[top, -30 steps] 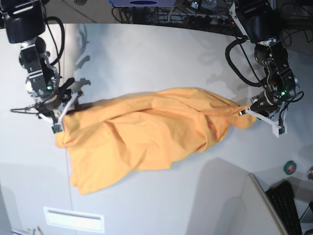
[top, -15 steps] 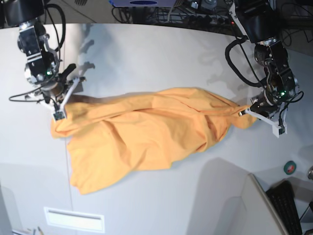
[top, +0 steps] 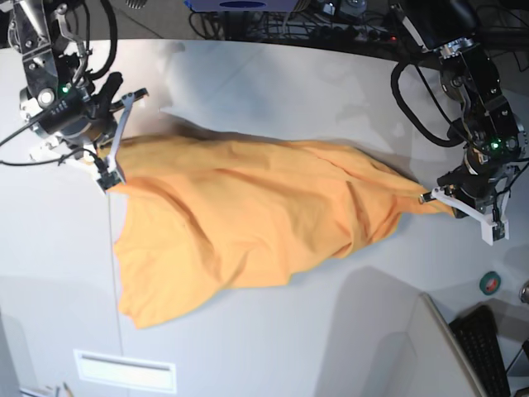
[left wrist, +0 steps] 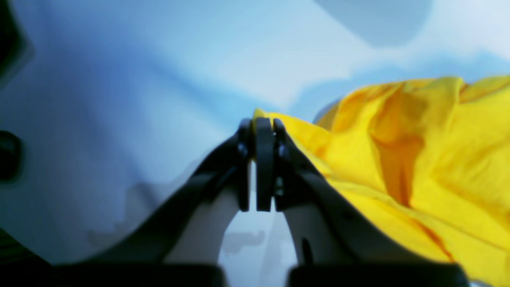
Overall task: Layout the t-shirt on the table in an organized manner, then fold the t-shirt properly
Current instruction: 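Regrasp the shirt edge with the right gripper and pull it away from the left gripper, then hold the shirt edges with both grippers and stretch it taut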
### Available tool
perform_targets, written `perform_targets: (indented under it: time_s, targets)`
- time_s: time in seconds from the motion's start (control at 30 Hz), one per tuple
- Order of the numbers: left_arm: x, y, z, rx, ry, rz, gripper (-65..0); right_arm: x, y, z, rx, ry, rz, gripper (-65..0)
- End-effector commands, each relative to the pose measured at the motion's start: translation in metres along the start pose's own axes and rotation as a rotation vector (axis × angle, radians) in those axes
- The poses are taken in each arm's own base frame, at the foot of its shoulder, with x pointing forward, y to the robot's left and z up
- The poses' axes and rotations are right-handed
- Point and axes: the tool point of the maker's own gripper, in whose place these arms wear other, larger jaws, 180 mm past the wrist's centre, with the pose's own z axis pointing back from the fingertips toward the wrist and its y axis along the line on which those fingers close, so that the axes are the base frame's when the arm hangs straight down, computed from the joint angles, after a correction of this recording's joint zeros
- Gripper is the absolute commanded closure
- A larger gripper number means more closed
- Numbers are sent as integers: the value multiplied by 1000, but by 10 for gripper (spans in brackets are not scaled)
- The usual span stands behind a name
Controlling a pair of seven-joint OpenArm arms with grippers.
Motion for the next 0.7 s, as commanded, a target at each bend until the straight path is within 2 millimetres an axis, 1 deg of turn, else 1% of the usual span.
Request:
perform_targets:
  time_s: [0.0, 0.07, 0.13, 0.2, 0.27, 0.3, 0.37, 0.43, 0.5, 0.57, 0.63, 0.67]
  targets:
    - [24, 1, 2, 3, -68, 3, 0, 18, -13, 6, -34, -61, 13, 0]
    - [30, -2, -2, -4, -70, 17, 0, 37, -36, 8, -82, -97, -15, 0]
    - [31, -16, -13, -36, -57, 14, 0, 58, -54, 7, -112, -126, -43, 0]
    - [30, -26, -22, -61, -36, 11, 0, 77, -68, 5, -135, -142, -54, 0]
    - [26, -32, -30, -66, -14, 27, 0, 90, -81, 3, -152, -134, -64, 0]
    - [26, -35, -33, -64, -11, 37, 0, 98, -86, -1, -151, -129, -78, 0]
    - [26, -36, -39, -60, -31, 50, 0, 109, -93, -17, -139, -95, -107, 0]
    - [23, -37, -44, -52, -51, 62, 0, 115, -104, -41, -126, -54, -137, 0]
    - [16, -36, -50, -37, -50, 80, 0, 120, -107, -66, -100, -36, -163, 0]
    - [9, -34, -55, -28, -32, 88, 0, 125, -114, -82, -89, -23, -184, 0]
    - [2, -32, -57, -25, -14, 91, 0, 126, -119, -94, -78, 2, -204, 0]
    - [0, -31, -58, -23, -9, 92, 0, 129, -115, -102, -63, 15, -205, 0]
